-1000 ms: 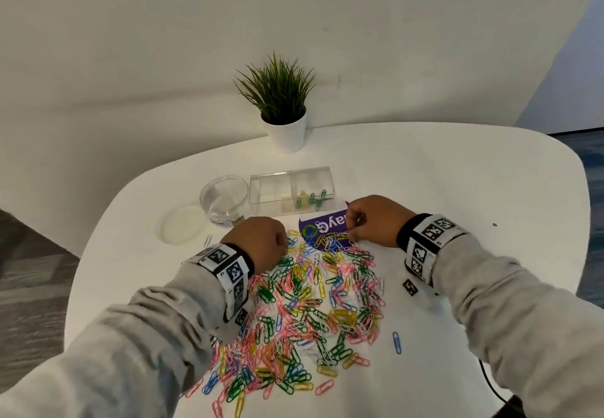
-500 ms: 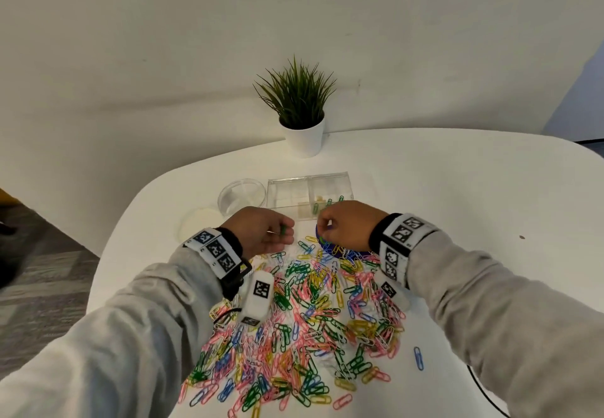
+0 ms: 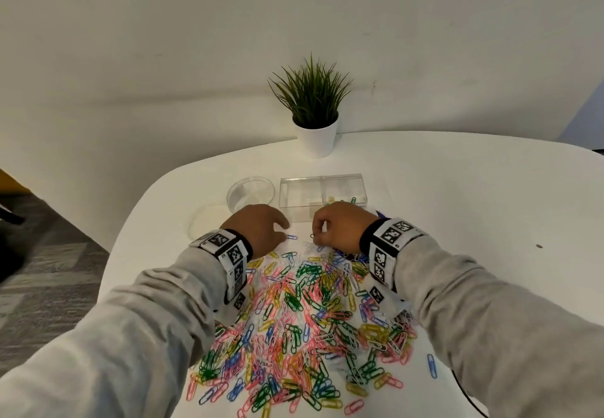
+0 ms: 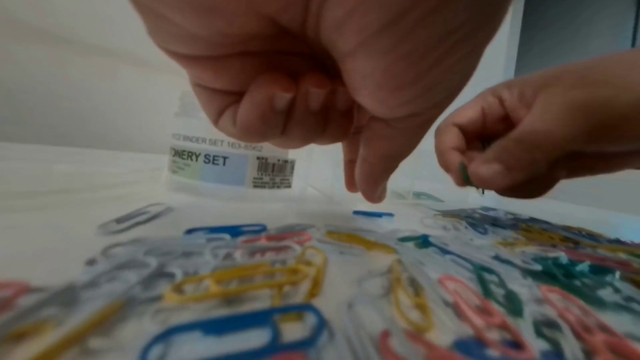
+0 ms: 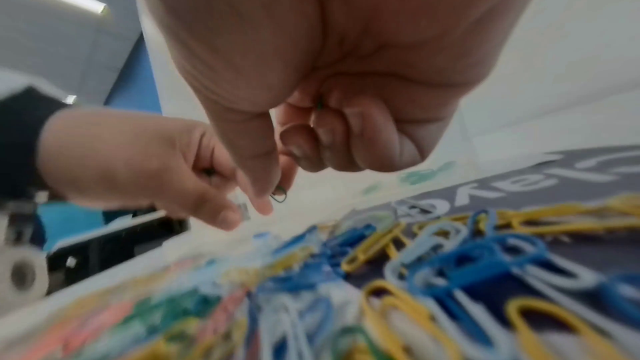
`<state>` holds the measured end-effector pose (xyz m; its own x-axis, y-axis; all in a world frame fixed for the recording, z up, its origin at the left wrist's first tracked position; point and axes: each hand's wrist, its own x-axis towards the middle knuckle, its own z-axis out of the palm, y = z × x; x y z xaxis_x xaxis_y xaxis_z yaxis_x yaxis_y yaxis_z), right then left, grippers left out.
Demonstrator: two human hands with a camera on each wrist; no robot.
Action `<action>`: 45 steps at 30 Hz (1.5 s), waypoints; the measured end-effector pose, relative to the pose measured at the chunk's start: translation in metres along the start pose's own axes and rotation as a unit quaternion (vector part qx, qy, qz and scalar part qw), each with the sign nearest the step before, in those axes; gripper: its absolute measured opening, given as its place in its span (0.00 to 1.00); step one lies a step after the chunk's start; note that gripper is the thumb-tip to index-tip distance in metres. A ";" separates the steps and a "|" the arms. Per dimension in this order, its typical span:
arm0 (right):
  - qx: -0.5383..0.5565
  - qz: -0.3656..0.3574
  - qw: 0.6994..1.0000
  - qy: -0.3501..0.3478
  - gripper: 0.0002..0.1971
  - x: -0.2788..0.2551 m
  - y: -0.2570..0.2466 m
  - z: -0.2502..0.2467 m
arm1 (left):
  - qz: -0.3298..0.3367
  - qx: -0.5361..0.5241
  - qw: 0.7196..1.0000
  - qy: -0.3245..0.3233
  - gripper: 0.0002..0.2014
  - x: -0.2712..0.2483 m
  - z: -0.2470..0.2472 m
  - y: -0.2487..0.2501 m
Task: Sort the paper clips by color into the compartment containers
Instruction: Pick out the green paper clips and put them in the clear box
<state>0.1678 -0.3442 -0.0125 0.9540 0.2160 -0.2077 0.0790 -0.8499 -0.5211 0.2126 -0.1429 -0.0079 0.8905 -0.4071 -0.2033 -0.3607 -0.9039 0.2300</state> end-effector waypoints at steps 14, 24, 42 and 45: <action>0.438 0.117 0.890 0.050 0.07 -0.030 0.029 -0.034 | 0.072 0.042 0.996 -0.024 0.06 -0.020 0.013 0.002; 0.025 0.008 0.998 -0.057 0.05 -0.027 -0.015 0.006 | 0.082 0.019 0.995 -0.055 0.05 -0.026 0.012 -0.014; 0.117 0.044 0.992 -0.019 0.02 -0.029 -0.008 0.000 | 0.040 0.007 0.999 0.007 0.01 -0.025 0.008 -0.024; 0.055 0.034 0.998 -0.026 0.03 -0.027 -0.013 0.000 | 0.058 0.006 0.998 0.013 0.03 -0.024 0.010 -0.020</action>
<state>0.1414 -0.3389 -0.0007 0.9393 0.1864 -0.2880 -0.0215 -0.8058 -0.5918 0.1953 -0.1163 -0.0171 0.8493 -0.5061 -0.1504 -0.4654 -0.8521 0.2394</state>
